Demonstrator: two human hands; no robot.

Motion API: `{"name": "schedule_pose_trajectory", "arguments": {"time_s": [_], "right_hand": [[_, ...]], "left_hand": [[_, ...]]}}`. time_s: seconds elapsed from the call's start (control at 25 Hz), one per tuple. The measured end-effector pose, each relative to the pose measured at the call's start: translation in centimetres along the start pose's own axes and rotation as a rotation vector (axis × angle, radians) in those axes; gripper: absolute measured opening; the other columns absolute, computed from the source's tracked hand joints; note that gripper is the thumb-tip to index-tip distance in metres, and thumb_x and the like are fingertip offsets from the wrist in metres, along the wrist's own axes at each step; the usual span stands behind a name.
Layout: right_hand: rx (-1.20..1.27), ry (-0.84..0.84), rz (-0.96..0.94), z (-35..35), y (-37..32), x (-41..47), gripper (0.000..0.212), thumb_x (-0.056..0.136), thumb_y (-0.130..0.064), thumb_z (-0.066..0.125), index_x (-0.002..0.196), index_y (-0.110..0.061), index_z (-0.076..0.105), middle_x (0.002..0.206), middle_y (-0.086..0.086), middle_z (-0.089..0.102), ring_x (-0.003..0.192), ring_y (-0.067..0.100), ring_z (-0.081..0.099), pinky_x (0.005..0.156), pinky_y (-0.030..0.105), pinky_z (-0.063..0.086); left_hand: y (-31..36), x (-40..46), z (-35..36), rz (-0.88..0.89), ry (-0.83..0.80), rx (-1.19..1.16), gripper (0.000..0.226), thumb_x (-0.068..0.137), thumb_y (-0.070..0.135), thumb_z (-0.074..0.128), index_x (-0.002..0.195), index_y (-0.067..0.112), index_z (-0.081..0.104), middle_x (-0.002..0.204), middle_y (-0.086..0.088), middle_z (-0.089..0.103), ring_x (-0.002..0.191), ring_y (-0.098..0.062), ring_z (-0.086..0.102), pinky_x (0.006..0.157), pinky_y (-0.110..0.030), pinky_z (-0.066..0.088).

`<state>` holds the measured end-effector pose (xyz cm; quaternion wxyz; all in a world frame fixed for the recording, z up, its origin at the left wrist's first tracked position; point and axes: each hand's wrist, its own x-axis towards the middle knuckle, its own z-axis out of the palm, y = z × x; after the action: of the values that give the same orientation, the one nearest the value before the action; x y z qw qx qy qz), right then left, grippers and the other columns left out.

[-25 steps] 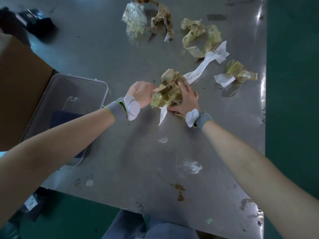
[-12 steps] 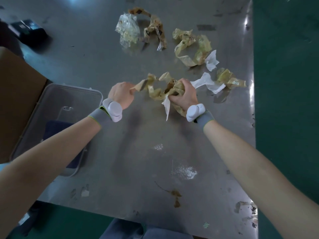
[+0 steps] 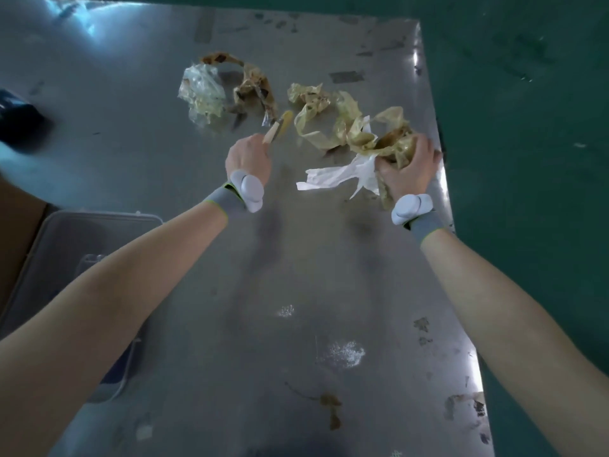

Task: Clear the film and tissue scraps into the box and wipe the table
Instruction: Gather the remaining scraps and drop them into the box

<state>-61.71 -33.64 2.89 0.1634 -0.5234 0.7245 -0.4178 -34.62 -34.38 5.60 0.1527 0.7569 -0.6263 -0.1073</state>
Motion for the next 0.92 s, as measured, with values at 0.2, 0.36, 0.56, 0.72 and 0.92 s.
{"name": "schedule_pose_trajectory", "arguments": {"time_s": [0.2, 0.36, 0.56, 0.72, 0.92], "right_hand": [[-0.190, -0.190, 0.136, 0.4, 3.0, 2.8, 0.063, 0.066, -0.038, 0.072, 0.118, -0.011, 0.048, 0.124, 0.009, 0.052, 0.118, 0.033, 0.047, 0.101, 0.051, 0.039], [-0.096, -0.255, 0.220, 2.8, 5.3, 3.4, 0.090, 0.052, -0.053, 0.067, 0.131, -0.019, 0.041, 0.134, 0.006, 0.047, 0.124, 0.032, 0.047, 0.103, 0.057, 0.039], [-0.152, -0.386, 0.112, 5.2, 5.8, 4.2, 0.093, 0.068, -0.037, 0.078, 0.144, -0.020, 0.028, 0.149, 0.001, 0.037, 0.139, 0.026, 0.033, 0.114, 0.061, 0.015], [-0.206, -0.497, 0.015, 6.9, 5.2, 4.7, 0.107, 0.054, -0.056, 0.078, 0.142, -0.022, 0.027, 0.155, 0.000, 0.025, 0.143, 0.028, 0.025, 0.114, 0.061, 0.012], [-0.333, -0.602, -0.090, 8.3, 4.8, 4.4, 0.126, 0.046, -0.065, 0.081, 0.145, -0.023, 0.016, 0.162, 0.005, 0.000, 0.148, 0.033, 0.007, 0.115, 0.060, 0.007]], "left_hand": [[0.7, 5.3, 1.4, -0.018, -0.079, 0.114, 0.024, 0.095, 0.009, 0.040, 0.106, 0.004, 0.061, 0.108, -0.020, 0.067, 0.099, -0.039, 0.062, 0.072, -0.039, 0.044], [1.9, 6.4, 3.2, -0.007, -0.211, 0.113, 0.027, 0.094, 0.003, 0.037, 0.109, 0.002, 0.060, 0.111, -0.020, 0.067, 0.103, -0.037, 0.063, 0.080, -0.040, 0.049], [3.5, 6.0, 4.8, 0.099, -0.290, 0.117, 0.033, 0.094, 0.009, 0.040, 0.117, 0.013, 0.064, 0.114, -0.014, 0.067, 0.106, -0.035, 0.062, 0.085, -0.039, 0.050], [4.8, 4.4, 6.3, 0.226, -0.302, 0.110, 0.035, 0.094, 0.006, 0.039, 0.120, 0.013, 0.062, 0.115, -0.012, 0.067, 0.105, -0.034, 0.062, 0.088, -0.039, 0.051], [4.5, 3.5, 6.3, 0.192, -0.351, 0.066, 0.034, 0.092, 0.011, 0.042, 0.114, 0.018, 0.066, 0.107, -0.012, 0.066, 0.099, -0.035, 0.060, 0.073, -0.034, 0.045]]}}
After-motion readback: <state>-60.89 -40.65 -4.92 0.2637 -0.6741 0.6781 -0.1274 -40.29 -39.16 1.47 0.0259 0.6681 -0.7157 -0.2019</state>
